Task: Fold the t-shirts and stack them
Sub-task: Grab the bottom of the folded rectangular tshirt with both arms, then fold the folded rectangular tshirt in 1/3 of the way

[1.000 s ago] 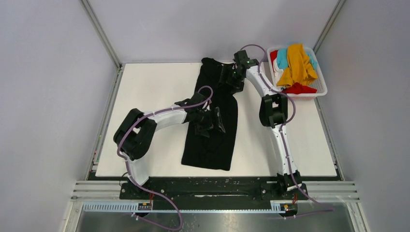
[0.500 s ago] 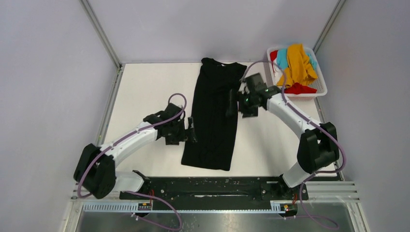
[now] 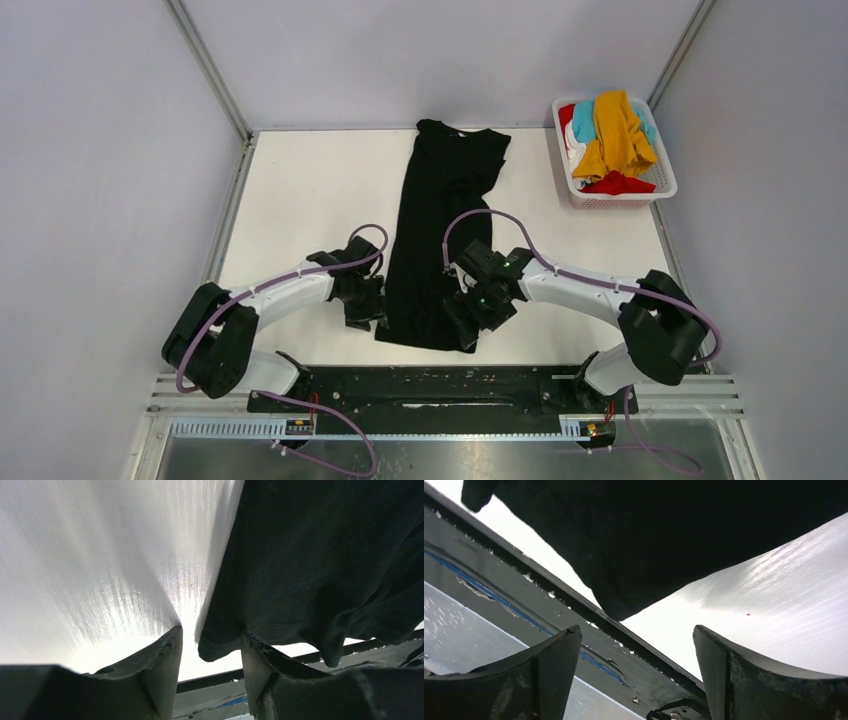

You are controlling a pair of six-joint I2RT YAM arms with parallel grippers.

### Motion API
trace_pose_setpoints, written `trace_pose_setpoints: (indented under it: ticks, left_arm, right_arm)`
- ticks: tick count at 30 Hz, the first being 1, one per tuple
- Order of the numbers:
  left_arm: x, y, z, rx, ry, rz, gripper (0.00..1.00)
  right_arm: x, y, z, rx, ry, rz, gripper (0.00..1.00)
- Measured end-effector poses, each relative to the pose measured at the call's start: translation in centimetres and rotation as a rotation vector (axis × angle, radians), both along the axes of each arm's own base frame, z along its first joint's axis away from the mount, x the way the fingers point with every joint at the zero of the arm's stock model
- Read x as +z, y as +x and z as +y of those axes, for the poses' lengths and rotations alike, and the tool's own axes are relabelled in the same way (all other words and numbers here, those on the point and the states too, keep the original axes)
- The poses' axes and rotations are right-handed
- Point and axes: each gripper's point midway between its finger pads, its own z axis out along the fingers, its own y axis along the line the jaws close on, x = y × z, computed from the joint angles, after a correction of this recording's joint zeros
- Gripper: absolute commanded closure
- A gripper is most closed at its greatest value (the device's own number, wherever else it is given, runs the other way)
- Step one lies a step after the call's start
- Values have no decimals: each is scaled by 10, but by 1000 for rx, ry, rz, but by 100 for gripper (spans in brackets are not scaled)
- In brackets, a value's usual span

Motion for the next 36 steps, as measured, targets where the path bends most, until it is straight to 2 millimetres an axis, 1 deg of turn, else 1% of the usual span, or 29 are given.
trace_pose_setpoints:
  ticks: [2,4,5,8,9,10,12,15,17,18,20,23,25,27,30,33,36]
  left_arm:
    - [-1,-3,-2,0,-12,13,63]
    - [-1,-5,-4,-1,-26,20,68]
    - [-2,-6,-5,-1,-34,25,72]
    - [-3,-9,-9,-7,-52,35,90]
    - [-4,-10,-10,-11,-54,38,98]
    - [-4,-11,-11,-11,-56,42,100]
    - [-5,-12,-11,-12,-58,48,100]
    - [-5,-12,-11,-12,-61,50,100]
    - [-5,-13,-12,-12,-63,53,100]
    - [-5,-14,-12,-13,-65,56,100]
    - [-5,-16,-13,-16,-72,64,100]
    - [-5,-20,-13,-20,-82,83,100]
    - [-5,-25,-13,-24,-88,103,100]
    - [-4,-32,-13,-27,-98,126,100]
    - [-1,-47,-10,-34,-120,153,100]
    - [14,-55,-12,-50,-175,140,100]
    - [35,-49,-20,-82,-232,81,100]
  right_arm:
    - [2,-6,0,28,13,-14,14]
    - [0,-11,-1,45,17,-18,18]
    - [-1,-12,-2,52,16,-20,20]
    - [-5,-15,-2,73,13,-21,26]
    - [-7,-15,1,83,16,-26,30]
    - [-8,-14,3,90,19,-29,33]
    - [-14,-14,6,103,16,-27,38]
    - [-23,-13,9,104,3,-13,41]
    - [-26,-14,10,99,1,0,48]
    - [-25,-14,11,95,6,1,52]
    - [-25,-16,14,84,19,15,63]
    - [-27,-23,16,62,39,50,84]
    - [-30,-29,16,43,44,77,90]
    - [-32,-36,15,24,46,112,93]
    - [-29,-48,10,20,48,139,95]
    - [-17,-55,8,29,65,144,97]
    - [2,-49,14,34,87,118,100]
